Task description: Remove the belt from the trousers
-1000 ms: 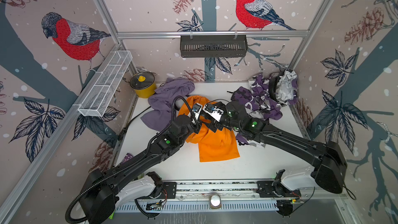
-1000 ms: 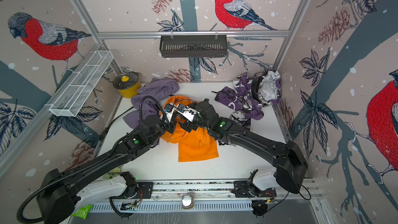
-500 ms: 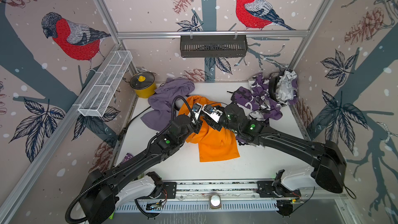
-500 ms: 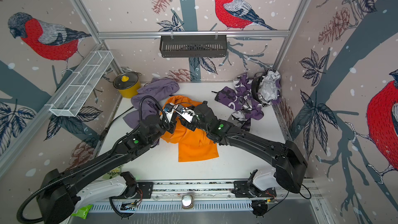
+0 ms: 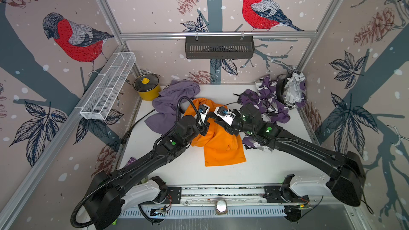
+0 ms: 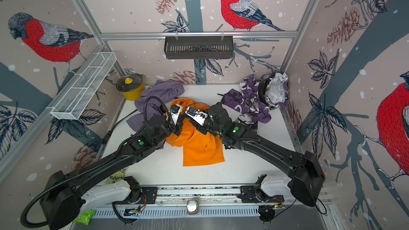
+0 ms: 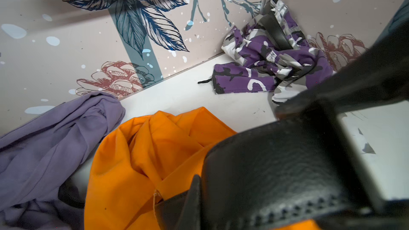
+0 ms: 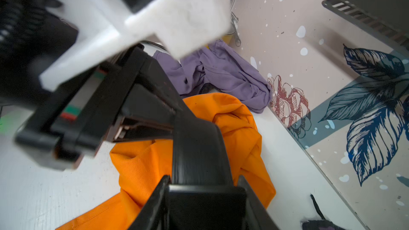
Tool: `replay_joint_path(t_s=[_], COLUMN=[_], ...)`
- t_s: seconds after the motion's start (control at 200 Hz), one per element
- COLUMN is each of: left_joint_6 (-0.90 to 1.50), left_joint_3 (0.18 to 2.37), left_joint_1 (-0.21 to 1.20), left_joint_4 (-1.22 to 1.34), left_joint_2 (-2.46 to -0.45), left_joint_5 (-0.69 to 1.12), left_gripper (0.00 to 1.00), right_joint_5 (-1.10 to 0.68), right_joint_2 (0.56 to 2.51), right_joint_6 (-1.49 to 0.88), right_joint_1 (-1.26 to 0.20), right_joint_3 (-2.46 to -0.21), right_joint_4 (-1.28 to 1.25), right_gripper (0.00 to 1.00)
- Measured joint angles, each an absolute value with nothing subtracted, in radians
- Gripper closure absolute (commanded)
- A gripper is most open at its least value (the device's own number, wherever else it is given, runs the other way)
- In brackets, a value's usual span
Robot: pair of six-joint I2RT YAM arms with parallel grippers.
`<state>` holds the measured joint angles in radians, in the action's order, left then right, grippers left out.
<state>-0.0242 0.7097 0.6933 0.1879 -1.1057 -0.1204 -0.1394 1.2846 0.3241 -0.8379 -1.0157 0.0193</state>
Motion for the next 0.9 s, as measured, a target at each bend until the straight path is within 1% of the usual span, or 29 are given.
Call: replay_joint_path(t_s=[0.115, 0.225, 0.295, 0.405, 0.475, 0.595, 0.75, 0.815, 0.901], left_joint_6=[-0.012, 0.017, 0.026, 0.064, 0.081, 0.120, 0.157, 0.178, 0.206], left_joint_3=[0.720, 0.724, 0.730, 0.729, 0.725, 0.723, 0.721, 0.719, 0.714], left_joint_1=[0.676, 0.640, 0.625, 0.568, 0.542, 0.493, 0.453, 0.420, 0.385], left_joint_4=[0.182, 0.165, 0.164, 0.157, 0.157, 0.153, 0.149, 0.145, 0.142], left_joint_2=[-1.116, -1.117, -1.115, -1.103, -1.096, -1.093, -1.095, -1.095, -1.094], left_joint_5=[-0.103, -0.135, -0.122, -0.122, -0.075, -0.072, 0.011, 0.017, 0.074], left_gripper=[1.00, 1.00, 1.00, 1.00, 1.00, 1.00, 1.00, 1.00, 1.00], right_joint_5=[-0.204, -0.229, -0.256, -0.281, -0.311, -0.332, -0.369, -0.379, -0.399], right_joint_2=[1.274, 1.228, 1.206, 1.174, 1.160, 1.135, 1.117, 1.110, 1.106], right_joint_6=[0.311, 0.290, 0.280, 0.261, 0.258, 0.242, 0.238, 0.236, 0.236], right_joint_1=[-0.796, -0.755, -0.739, -0.704, -0.692, -0.665, -0.646, -0.635, -0.627], right_joint_3=[-0.995, -0.961, -0.942, -0.915, -0.906, -0.890, -0.876, -0.875, -0.874], right_joint_4=[0.022, 0.046, 0.034, 0.032, 0.024, 0.028, 0.028, 0.037, 0.041], right_gripper=[0.92, 0.94, 0.95, 0.96, 0.96, 0.97, 0.98, 0.98, 0.98])
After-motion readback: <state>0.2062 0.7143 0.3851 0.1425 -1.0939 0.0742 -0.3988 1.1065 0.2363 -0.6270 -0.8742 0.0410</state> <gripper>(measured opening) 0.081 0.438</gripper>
